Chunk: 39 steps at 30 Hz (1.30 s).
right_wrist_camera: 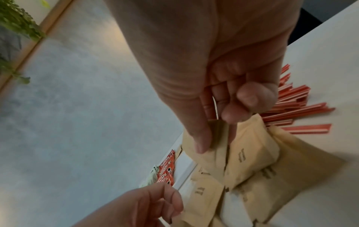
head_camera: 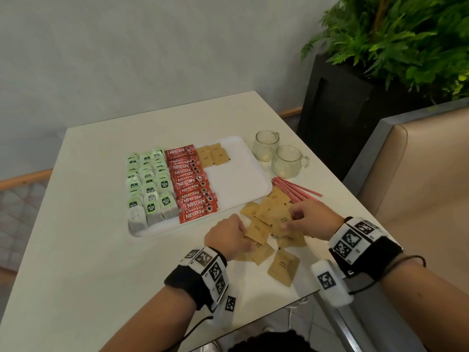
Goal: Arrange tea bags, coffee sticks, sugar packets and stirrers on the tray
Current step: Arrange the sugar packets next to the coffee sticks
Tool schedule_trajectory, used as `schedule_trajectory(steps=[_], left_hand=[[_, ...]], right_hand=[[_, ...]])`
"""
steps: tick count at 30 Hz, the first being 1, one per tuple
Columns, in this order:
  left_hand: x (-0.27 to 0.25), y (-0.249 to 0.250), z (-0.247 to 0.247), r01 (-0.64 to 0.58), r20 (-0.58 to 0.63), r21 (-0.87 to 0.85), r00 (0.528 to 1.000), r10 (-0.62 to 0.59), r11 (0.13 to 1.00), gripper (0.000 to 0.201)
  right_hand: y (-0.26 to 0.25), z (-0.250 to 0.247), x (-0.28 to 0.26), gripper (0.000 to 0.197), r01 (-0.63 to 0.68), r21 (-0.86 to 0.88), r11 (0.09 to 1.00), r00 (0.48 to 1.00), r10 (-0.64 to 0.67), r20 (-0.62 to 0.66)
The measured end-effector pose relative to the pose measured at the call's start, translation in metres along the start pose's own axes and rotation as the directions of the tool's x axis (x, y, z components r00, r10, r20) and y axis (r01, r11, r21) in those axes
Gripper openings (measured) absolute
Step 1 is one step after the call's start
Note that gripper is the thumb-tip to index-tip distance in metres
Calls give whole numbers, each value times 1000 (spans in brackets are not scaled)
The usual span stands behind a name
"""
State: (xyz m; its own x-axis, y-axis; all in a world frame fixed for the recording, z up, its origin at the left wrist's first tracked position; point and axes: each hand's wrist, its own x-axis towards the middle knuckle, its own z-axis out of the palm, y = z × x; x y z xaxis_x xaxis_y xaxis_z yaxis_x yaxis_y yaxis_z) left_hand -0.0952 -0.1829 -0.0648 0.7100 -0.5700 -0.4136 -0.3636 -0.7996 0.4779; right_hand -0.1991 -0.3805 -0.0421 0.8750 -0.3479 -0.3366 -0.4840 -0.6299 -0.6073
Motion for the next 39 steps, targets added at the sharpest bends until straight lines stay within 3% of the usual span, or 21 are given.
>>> schedule_trajectory(steps=[3,7,10,16,19,21,23,25,28,30,33,35,37,39], left_hand=[[-1,-4,-3,17,22,-41,1000,-16,999,46],[-2,-7,-9,-1,67,-54,998,5,999,21],[-2,-13,-19,-17,67,-155,997,27,988,17],[-4,-19,-41,-74,-30,-351,997,68,933,15],[-7,-12,-44,-132,-52,-419,991,121,898,16],[-11,-6,-43,-150,-40,-502,988,150,852,13],[-13,-2,-42,-121,-15,-599,990,140,792,15],[-15,-2,-42,-38,47,-700,994,98,713,21],[-14,-7,-41,96,177,-814,980,87,572,45],[-11,-10,-38,111,178,-859,980,89,500,51],[-9,-13,-34,54,109,-855,991,77,517,26],[-8,-11,-30,65,110,-874,992,64,482,18],[-8,-3,-27,125,156,-916,986,51,381,26],[-7,5,-25,187,213,-942,975,63,278,49]], right_hand=[[2,3,-1,32,32,28,999,999,-32,-8],[2,6,-2,31,59,52,997,998,-58,-27],[0,6,-4,34,105,106,989,994,-102,-29],[-14,8,-3,10,199,379,904,977,-211,-9],[-19,21,3,26,203,429,880,974,-226,4],[-24,27,5,11,196,419,887,975,-224,17],[-26,30,6,22,165,421,892,981,-194,26],[-25,30,8,17,106,453,885,990,-138,39],[-24,27,10,13,74,495,866,996,-93,15],[-25,24,10,10,93,511,854,995,-94,-24],[-31,17,8,9,128,576,807,991,-126,-43],[-36,19,7,11,142,584,800,985,-172,-3],[-40,26,8,9,154,558,816,979,-201,24],[-43,34,12,7,155,546,823,983,-181,-7]])
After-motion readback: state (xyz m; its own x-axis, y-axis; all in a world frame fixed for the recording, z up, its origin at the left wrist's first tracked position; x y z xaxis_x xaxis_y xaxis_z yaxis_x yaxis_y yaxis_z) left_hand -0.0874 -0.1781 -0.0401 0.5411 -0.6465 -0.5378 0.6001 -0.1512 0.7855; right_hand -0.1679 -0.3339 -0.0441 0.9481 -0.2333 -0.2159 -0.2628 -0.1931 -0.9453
